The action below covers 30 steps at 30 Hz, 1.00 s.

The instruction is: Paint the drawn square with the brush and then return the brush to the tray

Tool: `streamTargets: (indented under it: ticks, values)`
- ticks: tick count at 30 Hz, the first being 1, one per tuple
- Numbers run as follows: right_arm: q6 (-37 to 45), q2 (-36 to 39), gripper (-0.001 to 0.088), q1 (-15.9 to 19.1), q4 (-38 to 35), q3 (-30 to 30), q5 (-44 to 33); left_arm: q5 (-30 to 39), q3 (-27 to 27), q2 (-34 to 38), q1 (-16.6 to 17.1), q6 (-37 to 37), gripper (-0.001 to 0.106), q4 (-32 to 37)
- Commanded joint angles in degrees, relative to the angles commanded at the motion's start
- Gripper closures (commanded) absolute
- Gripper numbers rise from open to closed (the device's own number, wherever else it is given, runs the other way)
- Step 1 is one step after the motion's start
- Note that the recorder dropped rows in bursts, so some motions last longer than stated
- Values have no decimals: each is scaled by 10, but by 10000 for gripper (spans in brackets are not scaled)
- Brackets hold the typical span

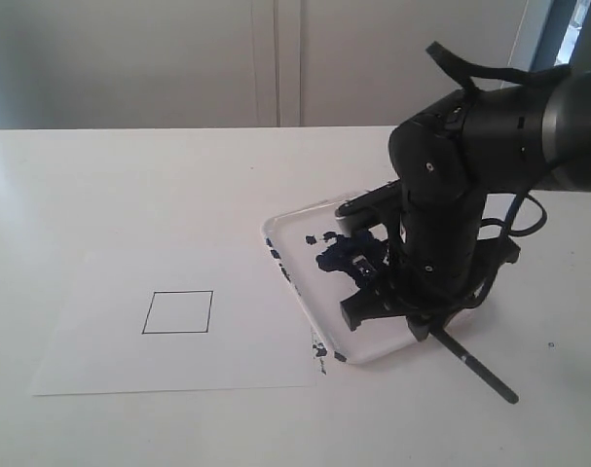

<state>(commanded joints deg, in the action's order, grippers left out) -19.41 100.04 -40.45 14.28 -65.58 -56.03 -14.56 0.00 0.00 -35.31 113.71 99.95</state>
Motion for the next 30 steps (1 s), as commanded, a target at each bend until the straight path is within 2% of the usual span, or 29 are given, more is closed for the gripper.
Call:
streamTargets:
  ticks: [7, 13, 15, 20, 22, 27, 30]
  values:
    - [-9, -29, 868, 0, 8, 0, 1, 3, 0, 0, 0, -46, 1053, 0]
    - [-7, -50, 868, 0, -7, 0, -5, -14, 0, 0, 0, -42, 1053, -9]
    - [-7, -59, 868, -1, -10, 0, -3, -25, 0, 0, 0, -40, 1053, -52]
    - [4, -81, 868, -1, -34, 0, -1, -54, 0, 0, 0, -40, 1053, -236]
    - [10, -87, 868, -1, -44, 0, -1, -71, 0, 0, 0, -41, 1053, -262]
    - [14, -100, 868, -1, -53, 0, -3, -56, 0, 0, 0, -41, 1053, -310]
    - [15, -105, 868, -1, -53, 0, -5, -69, 0, 0, 0, -41, 1053, -336]
